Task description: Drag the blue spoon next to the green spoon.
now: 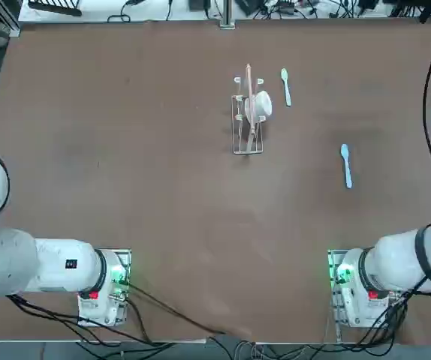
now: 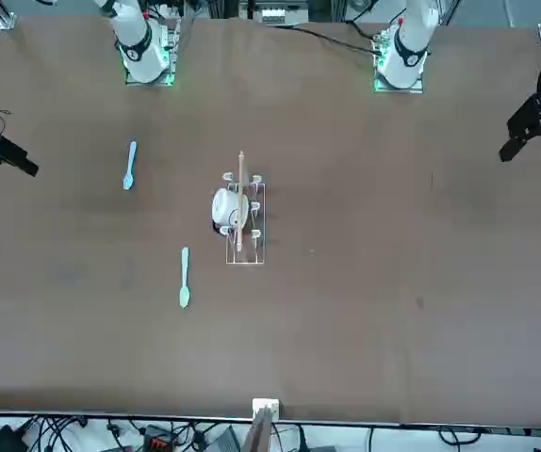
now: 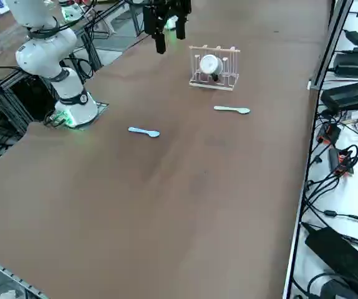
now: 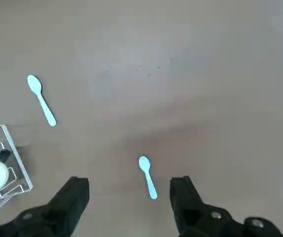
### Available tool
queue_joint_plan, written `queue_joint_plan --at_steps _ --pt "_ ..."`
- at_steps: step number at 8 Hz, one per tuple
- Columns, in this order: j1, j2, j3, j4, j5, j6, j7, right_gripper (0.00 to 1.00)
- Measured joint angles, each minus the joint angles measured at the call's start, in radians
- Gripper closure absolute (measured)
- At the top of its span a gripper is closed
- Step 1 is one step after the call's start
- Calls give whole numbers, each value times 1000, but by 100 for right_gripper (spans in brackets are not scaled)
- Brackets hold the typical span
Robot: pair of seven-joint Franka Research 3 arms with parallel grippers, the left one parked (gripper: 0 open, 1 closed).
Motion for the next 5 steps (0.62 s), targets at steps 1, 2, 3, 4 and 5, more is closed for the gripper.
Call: queue_joint_plan --at_steps 1,2,3,4,5 --pt "-1 0 0 0 0 -1 0 0" --pt "-3 0 0 -1 0 -1 0 0" --pt "-4 3 -1 -3 0 -1 0 0" --pt "-4 10 -1 -9 0 -15 0 0" --pt "-4 17 -1 -25 0 -38 0 0"
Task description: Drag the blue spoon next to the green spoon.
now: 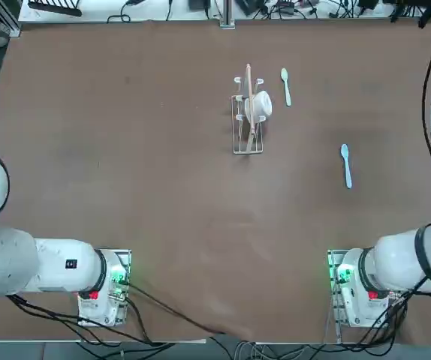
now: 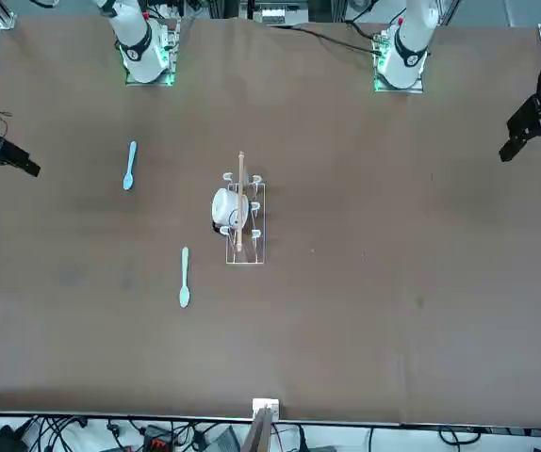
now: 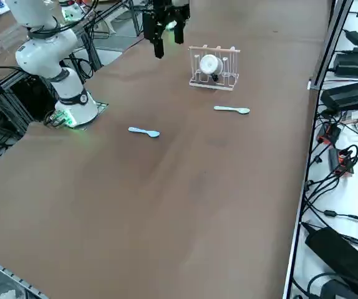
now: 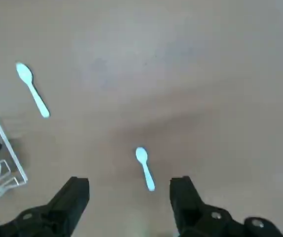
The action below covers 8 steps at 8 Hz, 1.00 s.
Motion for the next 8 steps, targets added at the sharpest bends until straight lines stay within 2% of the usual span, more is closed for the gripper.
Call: queue_joint_plan --at_steps 2,3,4,6,8 --pt "0 -1 0 -63 0 -8 0 0" --pt "0 -21 -1 -125 0 23 0 0" --pt "0 -58 -1 -223 0 100 0 0" --pt "4 -165 7 -524 0 366 0 0" --pt "33 -225 14 -786 -1 597 -28 0"
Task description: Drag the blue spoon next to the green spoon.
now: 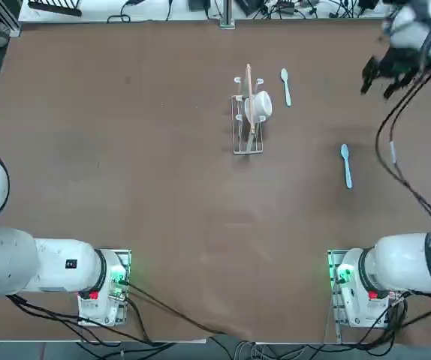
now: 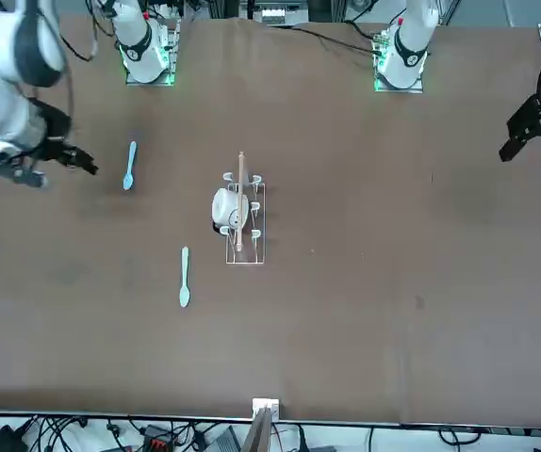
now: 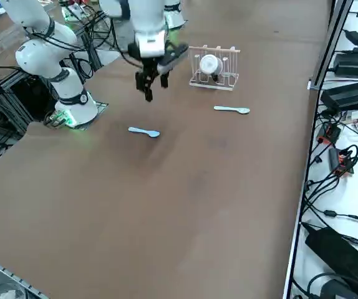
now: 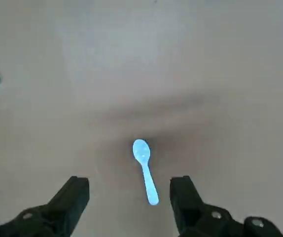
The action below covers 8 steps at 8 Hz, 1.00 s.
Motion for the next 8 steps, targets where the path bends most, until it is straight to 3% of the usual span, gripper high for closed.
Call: queue_joint_plan --at_steps 3,6,8 --pt "16 17 2 -224 -1 305 -150 0" --pt "15 121 1 -359 -1 579 -208 0" --pt "15 196 1 -382 -1 635 -209 0"
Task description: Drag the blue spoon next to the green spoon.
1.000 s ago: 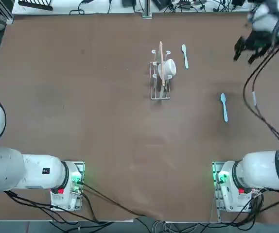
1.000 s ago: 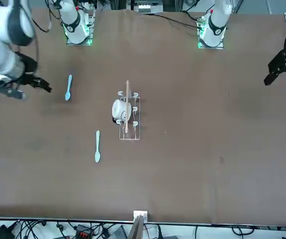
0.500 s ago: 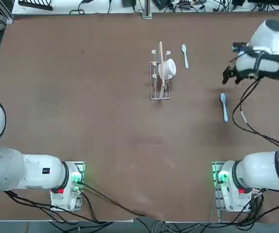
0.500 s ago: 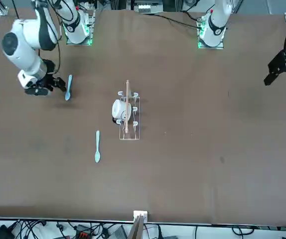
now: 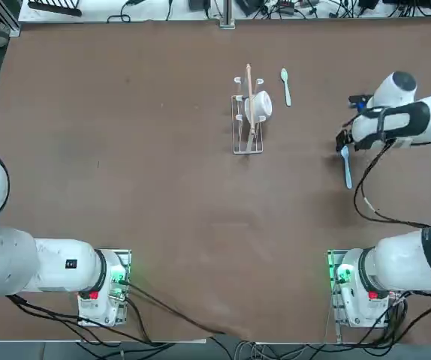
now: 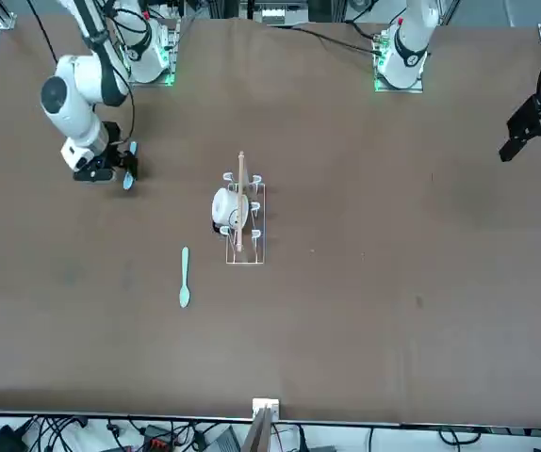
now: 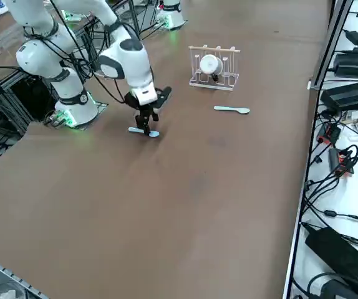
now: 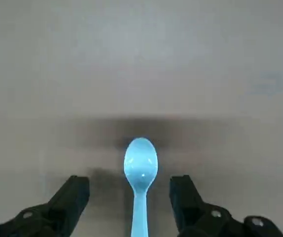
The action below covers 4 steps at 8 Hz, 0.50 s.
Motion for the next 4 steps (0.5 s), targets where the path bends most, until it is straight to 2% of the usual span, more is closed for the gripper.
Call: queue_joint_plan --at_steps 4 --pt "-18 22 -5 -28 0 1 0 0"
